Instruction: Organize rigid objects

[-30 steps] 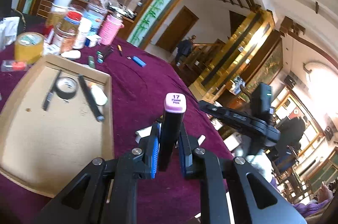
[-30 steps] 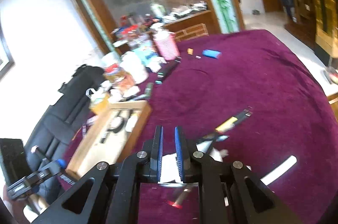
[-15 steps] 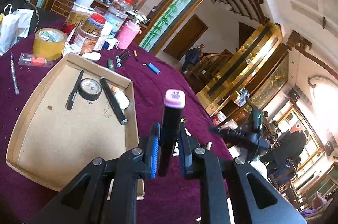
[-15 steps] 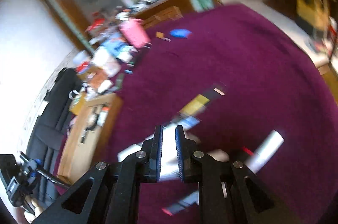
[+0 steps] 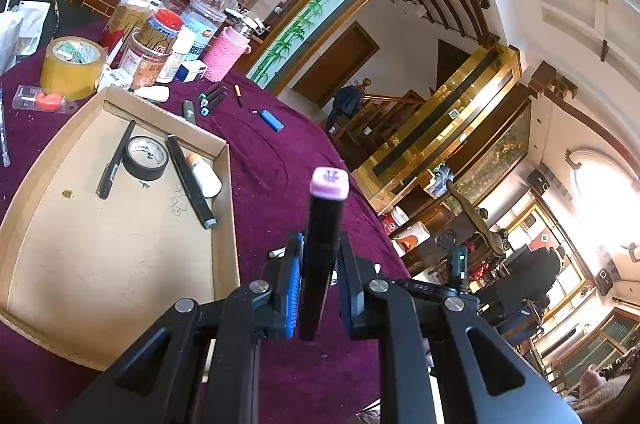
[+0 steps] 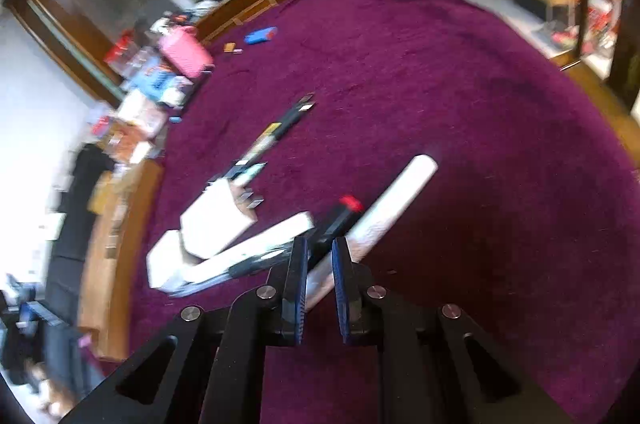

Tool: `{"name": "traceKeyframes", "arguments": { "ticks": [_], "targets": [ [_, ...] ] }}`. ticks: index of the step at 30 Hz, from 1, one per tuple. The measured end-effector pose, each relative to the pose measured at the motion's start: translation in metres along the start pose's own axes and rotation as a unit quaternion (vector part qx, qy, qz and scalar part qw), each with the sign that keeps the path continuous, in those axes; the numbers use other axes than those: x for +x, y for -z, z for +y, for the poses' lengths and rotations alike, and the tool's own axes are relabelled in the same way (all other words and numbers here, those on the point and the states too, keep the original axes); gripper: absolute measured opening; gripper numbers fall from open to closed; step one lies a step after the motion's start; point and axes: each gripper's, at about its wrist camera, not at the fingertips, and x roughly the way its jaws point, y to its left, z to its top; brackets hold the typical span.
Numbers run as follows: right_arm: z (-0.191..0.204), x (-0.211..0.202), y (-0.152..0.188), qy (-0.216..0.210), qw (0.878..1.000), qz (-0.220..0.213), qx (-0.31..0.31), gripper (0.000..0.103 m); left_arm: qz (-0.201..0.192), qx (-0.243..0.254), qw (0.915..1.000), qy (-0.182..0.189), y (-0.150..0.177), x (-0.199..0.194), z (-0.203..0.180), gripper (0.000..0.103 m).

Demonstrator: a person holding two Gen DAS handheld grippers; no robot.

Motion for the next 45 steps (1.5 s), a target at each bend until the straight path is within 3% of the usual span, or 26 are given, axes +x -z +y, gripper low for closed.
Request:
{"name": "traceKeyframes", "arguments": {
  "ticks": [1, 4, 6, 12, 14, 18, 25, 33, 41, 45],
  "targets": [
    [0.001, -0.001, 0.001, 0.017, 1.000, -0.005, -0.008, 0.017, -0.001, 0.003, 1.0000, 0.002, 0.000, -0.001, -0.001, 0.016],
    [0.001, 0.005, 0.001, 0.048, 0.999, 0.000, -0.007, 0.044, -0.002, 0.008, 0.9999, 0.015, -0.002, 0.001, -0.004, 0.016],
    [0.000, 0.012, -0.001, 0.044, 0.999, 0.008, 0.006, 0.044, 0.001, 0.008, 0.9997, 0.024, -0.002, 0.005, -0.006, 0.016],
    [0.027, 0.031, -0.007, 0.108, 0.993, -0.013, -0.054, 0.043, 0.006, 0.015, 0.9994, 0.031, 0.000, 0.006, -0.009, 0.016],
    [0.040, 0.036, -0.006, 0.122, 0.989, -0.013, -0.083, 0.032, 0.001, 0.015, 0.9993, 0.034, 0.000, 0.003, -0.009, 0.016],
    [0.032, 0.032, -0.007, 0.087, 0.994, -0.013, -0.064, 0.031, -0.004, 0.012, 0.9994, 0.031, 0.000, -0.002, -0.005, 0.016],
    [0.010, -0.002, -0.011, -0.017, 0.999, -0.041, 0.002, 0.032, -0.015, 0.011, 0.9996, 0.023, -0.004, -0.013, 0.000, 0.016],
    [0.085, -0.018, -0.015, -0.116, 0.990, -0.050, -0.062, 0.032, -0.030, -0.003, 0.9996, 0.002, -0.013, -0.035, 0.016, 0.016],
    [0.148, 0.028, -0.018, -0.156, 0.981, -0.001, -0.113, 0.032, -0.034, -0.022, 0.9976, -0.056, -0.019, -0.052, 0.046, 0.016],
    [0.164, 0.059, -0.018, -0.142, 0.980, 0.029, -0.133, 0.032, -0.039, -0.045, 0.9964, -0.060, -0.019, -0.056, 0.062, 0.016]
  ]
}}
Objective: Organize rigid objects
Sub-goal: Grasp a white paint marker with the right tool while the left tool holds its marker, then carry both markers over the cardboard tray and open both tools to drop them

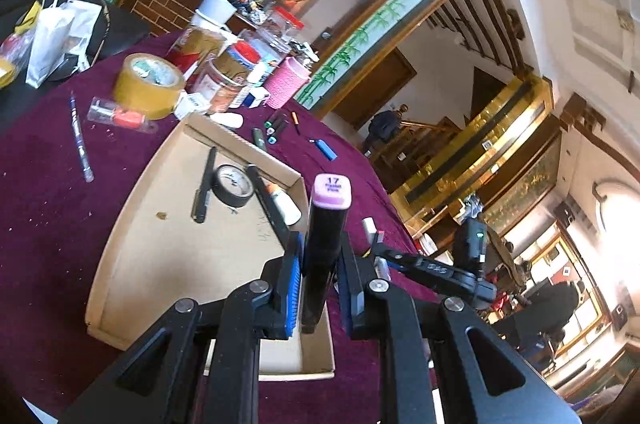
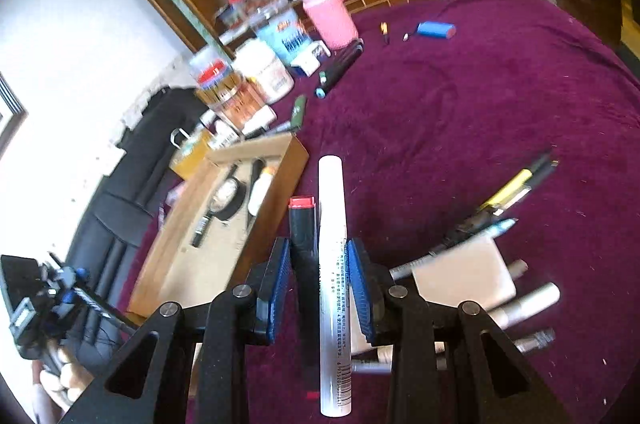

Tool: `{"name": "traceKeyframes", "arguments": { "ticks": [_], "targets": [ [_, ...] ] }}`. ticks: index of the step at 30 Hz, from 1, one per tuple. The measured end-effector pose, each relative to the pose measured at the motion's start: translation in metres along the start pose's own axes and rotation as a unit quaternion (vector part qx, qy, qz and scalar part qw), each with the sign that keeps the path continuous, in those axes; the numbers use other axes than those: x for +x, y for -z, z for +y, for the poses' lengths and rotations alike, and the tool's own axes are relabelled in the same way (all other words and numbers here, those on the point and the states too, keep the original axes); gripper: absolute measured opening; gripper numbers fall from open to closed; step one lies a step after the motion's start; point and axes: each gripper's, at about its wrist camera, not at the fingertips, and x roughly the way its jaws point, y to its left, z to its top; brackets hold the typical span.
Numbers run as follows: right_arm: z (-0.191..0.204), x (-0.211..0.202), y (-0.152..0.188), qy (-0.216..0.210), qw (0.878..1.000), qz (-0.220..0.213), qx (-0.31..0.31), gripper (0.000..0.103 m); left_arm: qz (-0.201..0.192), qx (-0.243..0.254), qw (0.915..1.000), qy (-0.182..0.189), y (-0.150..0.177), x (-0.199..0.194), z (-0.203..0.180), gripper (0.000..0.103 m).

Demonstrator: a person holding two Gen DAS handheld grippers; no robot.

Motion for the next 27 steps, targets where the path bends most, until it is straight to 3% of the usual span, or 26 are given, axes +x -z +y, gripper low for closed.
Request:
{"name": "traceKeyframes", "arguments": {
  "ticks": [9, 16, 20, 22, 24, 25, 27],
  "targets": [
    [-0.026, 0.040, -0.004, 0.006, 0.998, 0.046, 0.042, 0.035, -0.002, -0.013, 0.9999, 0.006, 0.003, 0.000, 0.009, 0.016],
    [-0.008, 0.044, -0.010, 0.012, 0.998, 0.055, 0.021, 0.035, 0.003, -0.017, 0.9997, 0.017, 0.006, 0.005, 0.013, 0.016],
    [0.009, 0.068, -0.010, 0.039, 0.996, 0.084, 0.006, 0.035, 0.005, -0.020, 0.9996, 0.017, 0.008, 0.006, 0.015, 0.016],
    [0.018, 0.083, -0.009, 0.075, 0.993, 0.094, -0.019, 0.035, 0.005, -0.022, 0.9996, 0.015, 0.008, 0.005, 0.017, 0.016],
    [0.026, 0.088, -0.008, 0.101, 0.990, 0.090, -0.040, 0.029, 0.003, -0.023, 0.9997, 0.011, 0.007, 0.003, 0.017, 0.016],
    [0.027, 0.089, -0.007, 0.091, 0.991, 0.089, -0.039, 0.020, 0.001, -0.022, 0.9997, 0.007, 0.005, 0.002, 0.017, 0.016],
    [0.024, 0.085, -0.005, 0.077, 0.993, 0.082, -0.028, 0.017, 0.000, -0.017, 0.9999, -0.002, 0.004, 0.000, 0.018, 0.016]
  ]
}}
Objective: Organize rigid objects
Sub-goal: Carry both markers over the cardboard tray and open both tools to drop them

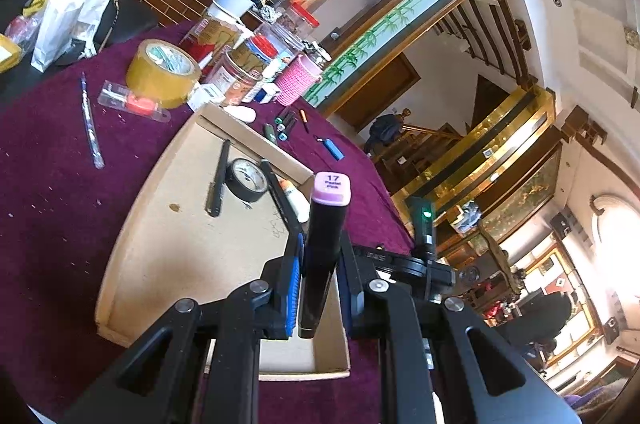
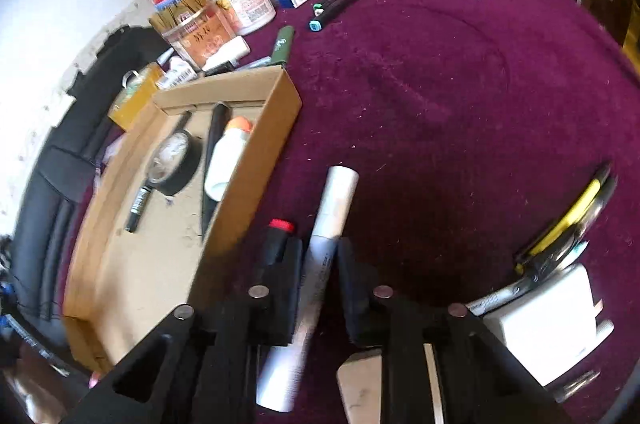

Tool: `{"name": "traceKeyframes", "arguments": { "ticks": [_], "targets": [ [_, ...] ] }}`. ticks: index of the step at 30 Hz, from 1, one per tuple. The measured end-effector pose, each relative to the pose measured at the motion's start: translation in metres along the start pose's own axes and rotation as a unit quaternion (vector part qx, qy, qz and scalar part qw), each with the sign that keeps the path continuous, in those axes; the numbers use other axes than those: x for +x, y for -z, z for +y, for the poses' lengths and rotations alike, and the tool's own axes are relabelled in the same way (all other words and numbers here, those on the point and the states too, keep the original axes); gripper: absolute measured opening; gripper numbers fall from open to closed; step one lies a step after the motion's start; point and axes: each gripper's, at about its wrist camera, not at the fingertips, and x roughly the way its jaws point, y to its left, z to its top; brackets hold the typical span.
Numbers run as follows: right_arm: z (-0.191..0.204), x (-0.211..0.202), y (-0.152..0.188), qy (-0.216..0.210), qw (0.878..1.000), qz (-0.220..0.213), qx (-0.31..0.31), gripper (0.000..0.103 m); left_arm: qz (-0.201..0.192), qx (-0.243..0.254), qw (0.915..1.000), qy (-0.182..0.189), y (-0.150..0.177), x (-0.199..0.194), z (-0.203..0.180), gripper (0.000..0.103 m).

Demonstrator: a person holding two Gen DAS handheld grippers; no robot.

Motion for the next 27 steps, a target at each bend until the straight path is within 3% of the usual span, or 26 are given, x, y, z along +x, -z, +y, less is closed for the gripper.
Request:
{"name": "traceKeyframes", "arguments": {
  "ticks": [6, 12, 21, 27],
  "targets": [
    [0.002, -0.057, 0.007, -0.063, 0.995, -0.076, -0.002, 0.016, 0.016, 0.019, 0.9989, -0.041, -0.013, 0.002, 0.003, 0.016],
    [0.035, -0.090, -0.004, -0.102, 0.990, -0.089, -0.038, 0.016, 0.065, 0.033, 0.9909, -0.113, -0.040, 0.033, 0.015, 0.016],
    [0.091, -0.022, -0.027, -0.117, 0.990, -0.015, -0.075, 0.016, 0.122, 0.017, 0.9769, -0.175, -0.091, 0.108, 0.045, 0.016],
    [0.101, 0.025, -0.038, -0.078, 0.994, 0.016, -0.068, 0.014, 0.168, 0.009, 0.9618, -0.216, -0.101, 0.159, 0.067, 0.016]
  ]
}}
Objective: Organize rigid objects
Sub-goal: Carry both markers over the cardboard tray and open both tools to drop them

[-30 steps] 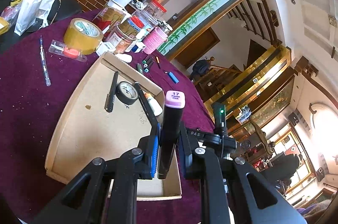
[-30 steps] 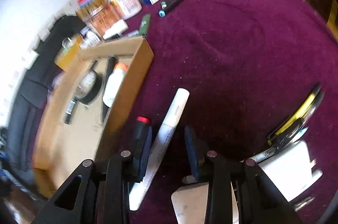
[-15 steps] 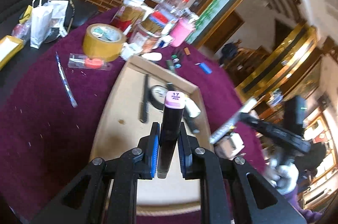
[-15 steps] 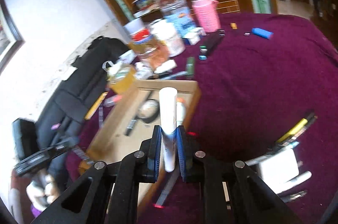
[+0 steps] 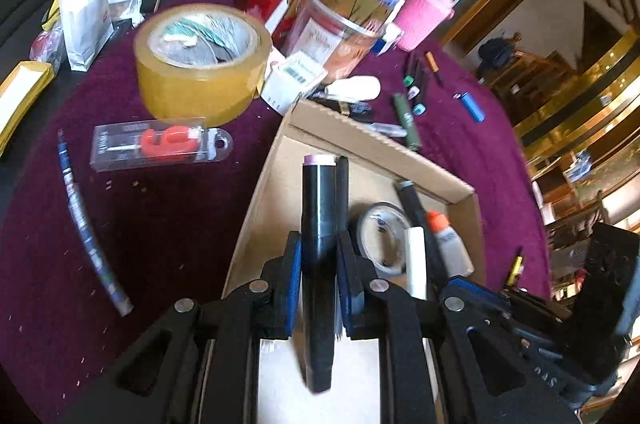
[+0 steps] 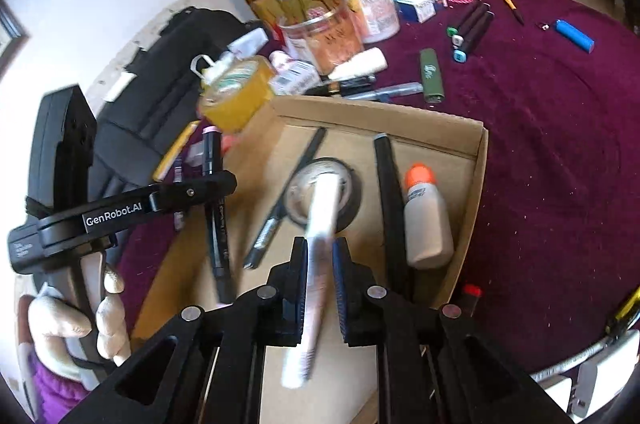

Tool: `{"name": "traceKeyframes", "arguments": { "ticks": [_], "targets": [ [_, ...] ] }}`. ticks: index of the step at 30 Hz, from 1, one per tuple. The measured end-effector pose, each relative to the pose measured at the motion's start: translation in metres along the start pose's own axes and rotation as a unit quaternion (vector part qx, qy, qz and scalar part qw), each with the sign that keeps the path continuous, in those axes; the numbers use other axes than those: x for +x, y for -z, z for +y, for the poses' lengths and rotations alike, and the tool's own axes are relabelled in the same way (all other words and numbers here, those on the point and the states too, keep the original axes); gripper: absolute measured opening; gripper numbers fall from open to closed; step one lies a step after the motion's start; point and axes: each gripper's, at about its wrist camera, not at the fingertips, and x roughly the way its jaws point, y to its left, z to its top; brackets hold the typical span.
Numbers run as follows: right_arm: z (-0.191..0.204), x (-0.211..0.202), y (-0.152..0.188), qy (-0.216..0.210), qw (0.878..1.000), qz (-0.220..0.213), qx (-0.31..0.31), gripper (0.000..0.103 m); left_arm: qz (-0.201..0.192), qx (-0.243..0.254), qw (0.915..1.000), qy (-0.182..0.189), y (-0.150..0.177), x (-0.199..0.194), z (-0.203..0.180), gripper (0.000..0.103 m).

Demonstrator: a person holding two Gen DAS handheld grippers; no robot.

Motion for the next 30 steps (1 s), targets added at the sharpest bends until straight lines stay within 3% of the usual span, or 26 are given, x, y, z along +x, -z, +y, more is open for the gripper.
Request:
{"name": "traceKeyframes", "arguments": {
  "ticks": [5, 6, 7, 9, 10, 12, 13, 14, 15, 19, 20, 21, 22, 28, 30],
  "targets": [
    [-0.007, 0.013, -0.010, 0.047, 0.999, 0.003, -0.003, 0.014, -0.004, 0.002, 1.0000, -0.005, -0.007, 0.009, -0.007, 0.018],
    [-0.009, 0.014, -0.011, 0.050, 0.999, 0.004, -0.001, 0.015, -0.010, -0.007, 0.9999, 0.008, -0.007, 0.006, -0.005, 0.028],
    [-0.011, 0.014, -0.013, 0.046, 0.999, 0.005, 0.001, 0.015, -0.013, -0.013, 0.9997, 0.016, -0.006, 0.003, -0.004, 0.047],
    [-0.011, 0.010, -0.013, 0.034, 0.999, 0.001, 0.003, 0.015, -0.024, -0.027, 0.9991, 0.024, -0.003, -0.007, 0.000, 0.062],
    [-0.011, 0.008, -0.013, 0.026, 1.000, 0.000, 0.004, 0.016, -0.029, -0.029, 0.9987, 0.028, 0.000, -0.014, 0.002, 0.062],
    [-0.007, 0.006, -0.010, 0.006, 1.000, 0.005, 0.006, 0.033, -0.038, -0.031, 0.9978, 0.043, 0.005, -0.028, 0.004, 0.063],
    [-0.004, 0.006, -0.008, -0.002, 1.000, 0.009, 0.006, 0.050, -0.045, -0.033, 0.9972, 0.050, 0.009, -0.036, 0.005, 0.064],
    [-0.001, 0.005, -0.005, -0.007, 1.000, 0.011, 0.004, 0.059, -0.053, -0.035, 0.9965, 0.055, 0.015, -0.044, 0.007, 0.065],
    [0.002, 0.005, -0.002, -0.010, 1.000, 0.011, 0.000, 0.060, -0.063, -0.035, 0.9958, 0.058, 0.022, -0.055, 0.008, 0.067],
    [0.019, 0.018, 0.005, -0.001, 0.999, 0.026, -0.025, 0.060, -0.095, -0.041, 0.9916, 0.078, 0.047, -0.083, 0.011, 0.072],
    [0.023, 0.022, 0.007, 0.011, 0.999, 0.029, -0.034, 0.055, -0.098, -0.042, 0.9908, 0.083, 0.051, -0.087, 0.010, 0.072],
    [0.027, 0.023, 0.008, 0.027, 0.998, 0.026, -0.045, 0.046, -0.105, -0.043, 0.9895, 0.090, 0.058, -0.092, 0.010, 0.072],
    [0.029, 0.025, 0.009, 0.040, 0.997, 0.028, -0.052, 0.020, -0.110, -0.042, 0.9887, 0.093, 0.063, -0.096, 0.008, 0.072],
    [0.022, 0.017, 0.009, 0.104, 0.993, 0.021, -0.050, 0.018, -0.131, -0.031, 0.9842, 0.115, 0.087, -0.112, 0.001, 0.072],
    [0.016, 0.018, 0.005, 0.104, 0.993, 0.024, -0.042, 0.018, -0.130, -0.028, 0.9842, 0.117, 0.091, -0.115, -0.001, 0.072]
  ]
}}
